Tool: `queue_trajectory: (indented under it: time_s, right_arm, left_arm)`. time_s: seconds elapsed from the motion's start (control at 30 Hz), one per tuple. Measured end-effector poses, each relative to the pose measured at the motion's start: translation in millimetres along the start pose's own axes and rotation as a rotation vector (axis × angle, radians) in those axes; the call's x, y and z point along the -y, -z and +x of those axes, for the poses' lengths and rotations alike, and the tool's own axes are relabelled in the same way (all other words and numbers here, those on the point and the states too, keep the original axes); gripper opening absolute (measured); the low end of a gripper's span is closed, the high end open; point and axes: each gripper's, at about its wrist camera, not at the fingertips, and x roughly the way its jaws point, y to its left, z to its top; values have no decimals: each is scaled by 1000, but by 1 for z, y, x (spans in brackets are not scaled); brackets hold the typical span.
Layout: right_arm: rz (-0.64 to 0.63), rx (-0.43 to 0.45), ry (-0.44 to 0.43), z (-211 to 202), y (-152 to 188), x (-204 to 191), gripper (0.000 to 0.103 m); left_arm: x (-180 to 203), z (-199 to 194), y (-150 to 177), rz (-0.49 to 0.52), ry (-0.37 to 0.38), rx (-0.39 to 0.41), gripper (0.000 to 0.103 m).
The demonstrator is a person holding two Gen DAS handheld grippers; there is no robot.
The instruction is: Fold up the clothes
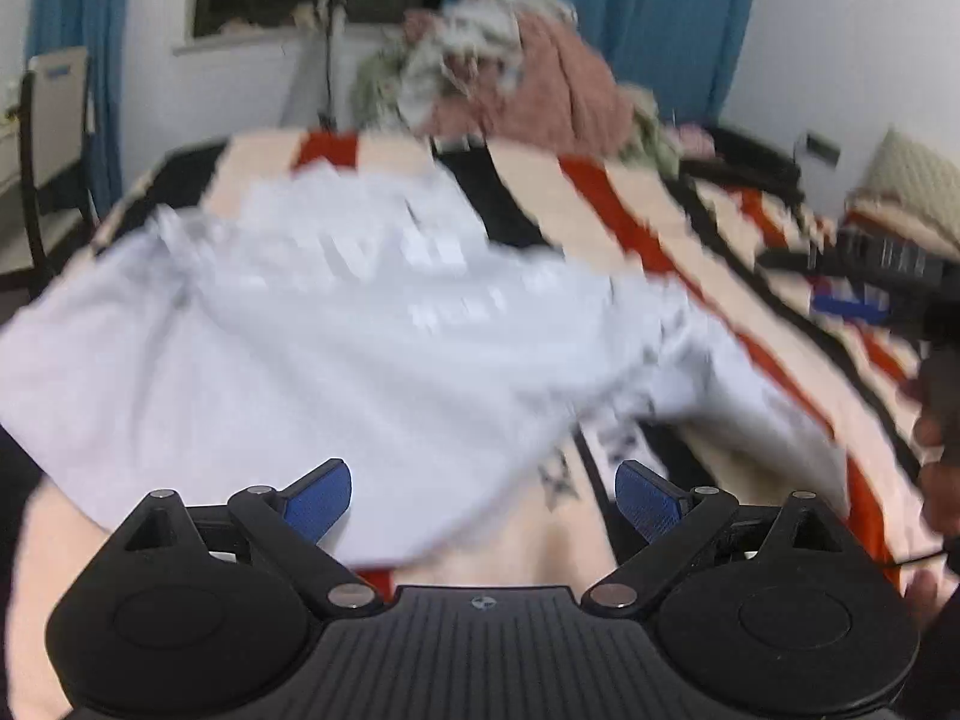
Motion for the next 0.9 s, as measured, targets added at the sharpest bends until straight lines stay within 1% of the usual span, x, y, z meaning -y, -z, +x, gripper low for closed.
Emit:
queue_trajectory:
  time_s: [0.07, 0.13, 0.23, 0.3, 0.4, 0.5, 0.6, 0.67, 0.7, 0.73, 0.8, 0.83, 0.9]
  right_arm:
    - [4, 4, 5, 1, -2, 0, 85]
    - [9, 6, 8, 2, -3, 0, 85]
    - [19, 1, 8, 4, -2, 3, 85]
    - [34, -4, 7, 5, -1, 6, 85]
    - [74, -8, -9, 6, -1, 11, 85]
    - [114, -14, -20, 7, -2, 16, 85]
    - [132, -15, -15, 9, -1, 19, 85]
    - [138, -18, -6, 10, -1, 21, 85]
    - [143, -20, -3, 11, 0, 22, 85]
    - [147, -21, 0, 12, 0, 23, 85]
    - [149, -19, 4, 12, 1, 24, 85]
    - [139, -14, 9, 12, 1, 22, 85]
    - [78, 17, 29, 7, 3, 14, 85]
  left_arm:
    - [9, 6, 4, 67, -40, -32, 94]
    - [12, 12, 4, 111, -69, -46, 94]
    - [19, 16, 6, 158, -65, -58, 93]
    - [24, 18, 9, 195, -80, -59, 91]
    - [26, 26, 10, 235, -123, -67, 83]
    - [22, 32, 9, 235, -137, -58, 74]
    - [18, 39, 7, 234, -149, -48, 52]
    - [15, 43, 5, 233, -156, -41, 18]
    - [11, 42, 3, 212, -148, -27, 12]
    - [6, 39, 0, 185, -137, -6, 8]
    - [-8, 26, -8, 99, -91, 49, 8]
    - [-21, 18, -12, 27, -52, 85, 8]
    - [-47, 1, -21, -128, 31, 159, 8]
